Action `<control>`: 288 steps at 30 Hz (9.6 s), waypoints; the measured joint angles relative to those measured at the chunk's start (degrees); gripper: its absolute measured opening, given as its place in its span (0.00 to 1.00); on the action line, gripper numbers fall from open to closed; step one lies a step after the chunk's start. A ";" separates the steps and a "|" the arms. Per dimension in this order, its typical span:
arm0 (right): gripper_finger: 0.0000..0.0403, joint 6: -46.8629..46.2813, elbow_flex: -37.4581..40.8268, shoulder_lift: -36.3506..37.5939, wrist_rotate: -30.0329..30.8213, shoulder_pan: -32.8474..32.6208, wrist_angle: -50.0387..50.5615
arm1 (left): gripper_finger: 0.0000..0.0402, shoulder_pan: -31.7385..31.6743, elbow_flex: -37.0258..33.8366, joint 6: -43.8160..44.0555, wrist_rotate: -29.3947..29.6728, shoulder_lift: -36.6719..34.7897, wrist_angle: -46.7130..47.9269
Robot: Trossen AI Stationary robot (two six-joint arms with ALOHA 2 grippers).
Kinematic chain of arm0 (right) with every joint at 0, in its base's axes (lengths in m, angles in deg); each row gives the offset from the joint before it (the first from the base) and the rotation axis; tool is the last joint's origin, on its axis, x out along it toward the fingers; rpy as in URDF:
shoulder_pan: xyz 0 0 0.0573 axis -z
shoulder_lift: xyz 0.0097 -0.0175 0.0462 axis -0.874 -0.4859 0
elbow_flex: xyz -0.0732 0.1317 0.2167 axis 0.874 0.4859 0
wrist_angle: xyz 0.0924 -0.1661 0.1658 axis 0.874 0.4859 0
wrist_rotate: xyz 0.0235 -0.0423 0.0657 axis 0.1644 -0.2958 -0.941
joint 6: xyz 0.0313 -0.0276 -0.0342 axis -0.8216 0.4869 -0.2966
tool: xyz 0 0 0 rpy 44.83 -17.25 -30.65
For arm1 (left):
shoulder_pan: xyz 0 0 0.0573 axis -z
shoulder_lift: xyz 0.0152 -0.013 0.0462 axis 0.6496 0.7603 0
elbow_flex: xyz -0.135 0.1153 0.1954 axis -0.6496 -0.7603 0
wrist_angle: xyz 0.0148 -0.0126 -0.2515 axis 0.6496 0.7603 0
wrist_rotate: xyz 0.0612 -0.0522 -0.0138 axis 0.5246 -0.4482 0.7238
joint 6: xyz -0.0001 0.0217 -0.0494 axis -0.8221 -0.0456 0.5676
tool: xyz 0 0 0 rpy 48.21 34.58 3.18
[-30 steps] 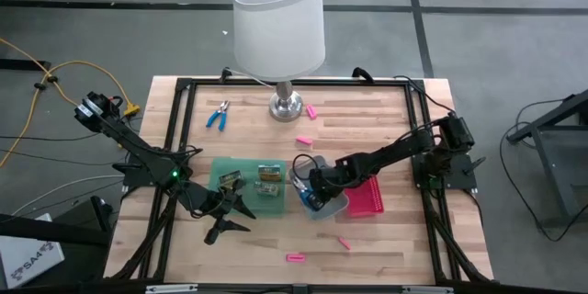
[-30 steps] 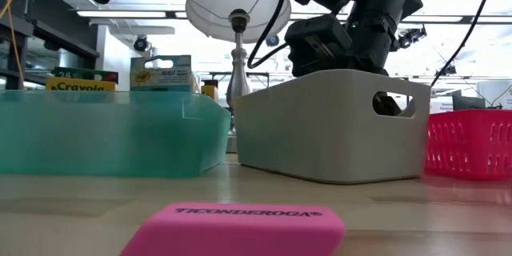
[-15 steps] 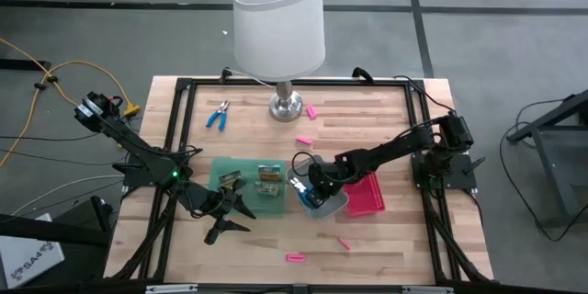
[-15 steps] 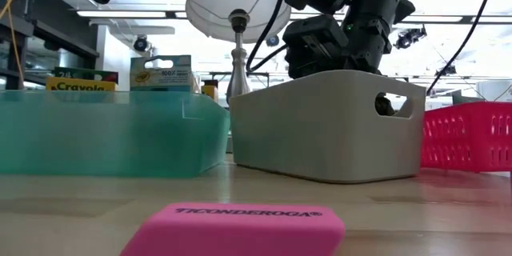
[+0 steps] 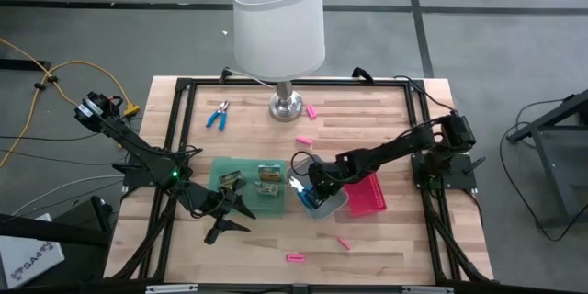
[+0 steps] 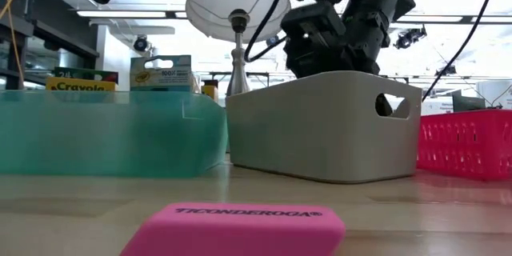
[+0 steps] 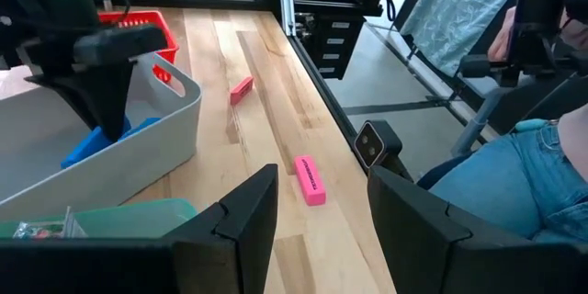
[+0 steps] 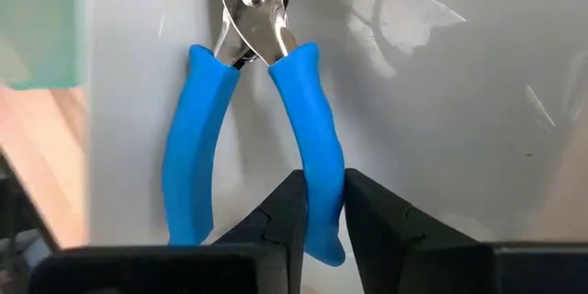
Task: Pick & Place School Supplies
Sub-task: Put the blue hole puncher into the gray bin
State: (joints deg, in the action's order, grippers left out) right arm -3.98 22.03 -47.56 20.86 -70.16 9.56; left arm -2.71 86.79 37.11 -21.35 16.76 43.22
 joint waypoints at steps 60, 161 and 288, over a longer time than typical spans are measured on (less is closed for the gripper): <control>0.17 1.91 -0.02 4.81 9.07 -0.50 7.58 | 0.41 0.00 0.02 0.22 -0.01 0.01 -0.48; 0.18 46.93 -0.02 17.53 -4.20 0.22 -11.82 | 0.41 -49.43 0.00 15.69 4.78 -13.92 48.66; 0.18 47.74 -0.02 17.47 -4.20 -2.84 -13.46 | 0.09 -89.50 0.06 -0.81 -4.75 13.02 45.83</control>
State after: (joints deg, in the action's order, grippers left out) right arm 43.76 22.01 -30.09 16.66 -73.00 -3.90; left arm -92.21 86.86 36.30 -26.10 29.78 89.06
